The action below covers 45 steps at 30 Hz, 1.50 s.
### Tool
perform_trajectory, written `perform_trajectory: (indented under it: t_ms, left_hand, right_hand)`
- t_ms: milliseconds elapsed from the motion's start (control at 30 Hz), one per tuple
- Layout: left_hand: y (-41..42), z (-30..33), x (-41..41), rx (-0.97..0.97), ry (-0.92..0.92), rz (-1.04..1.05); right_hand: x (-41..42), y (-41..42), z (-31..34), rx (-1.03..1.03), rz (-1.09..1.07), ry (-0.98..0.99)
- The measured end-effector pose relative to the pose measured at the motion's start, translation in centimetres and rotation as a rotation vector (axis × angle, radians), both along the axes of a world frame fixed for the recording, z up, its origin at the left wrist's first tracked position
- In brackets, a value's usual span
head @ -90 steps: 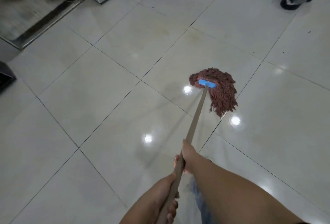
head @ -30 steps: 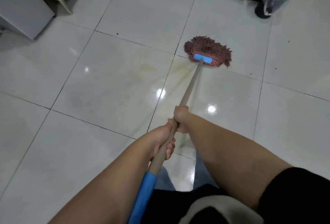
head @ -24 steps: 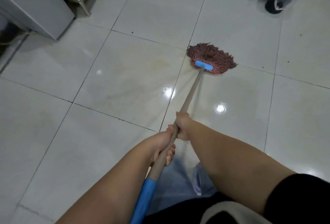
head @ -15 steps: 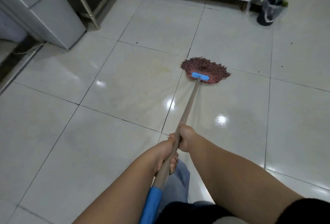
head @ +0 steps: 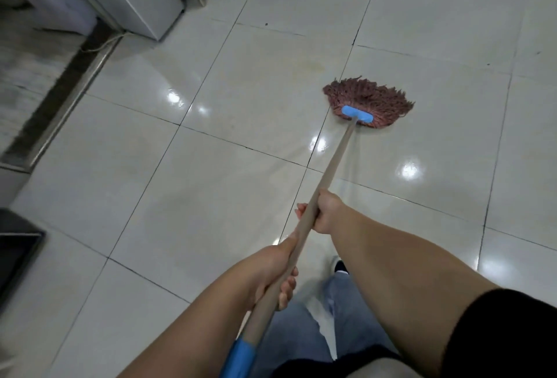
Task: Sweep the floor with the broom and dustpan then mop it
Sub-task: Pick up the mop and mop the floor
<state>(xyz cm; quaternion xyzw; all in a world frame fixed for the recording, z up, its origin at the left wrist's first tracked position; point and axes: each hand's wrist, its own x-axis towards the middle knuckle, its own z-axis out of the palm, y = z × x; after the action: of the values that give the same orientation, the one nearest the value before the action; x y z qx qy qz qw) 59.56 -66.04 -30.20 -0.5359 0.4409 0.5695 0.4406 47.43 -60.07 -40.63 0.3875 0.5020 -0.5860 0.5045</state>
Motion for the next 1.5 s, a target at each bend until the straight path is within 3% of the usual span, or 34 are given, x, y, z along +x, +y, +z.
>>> perform_trajectory:
  t_ms: [300,567,800,1133,1500]
  left_hand:
    - [-3.8,-0.4,12.9,0.001,0.021,0.011]
    - [-9.1,0.1,25.6,0.029,-0.030,0.119]
    - [-11.7,-1.1,27.3,0.051,-0.069,0.210]
    - [-15.3,-3.2,14.4,0.011,-0.058,0.170]
    - [-19.9,-4.4,-17.5,-0.010,-0.070,0.174]
  right_hand:
    - [12.8,-4.8,-0.4,0.083,-0.059,-0.036]
    - [25.5,-11.6,0.3,0.114,0.125,-0.022]
    - [28.0,-14.2,0.6,0.097,0.199,-0.051]
    - [15.8,-17.9,-2.3,0.049,0.197,-0.065]
    - [-16.5,-23.0,-4.5,0.104,0.189,-0.072]
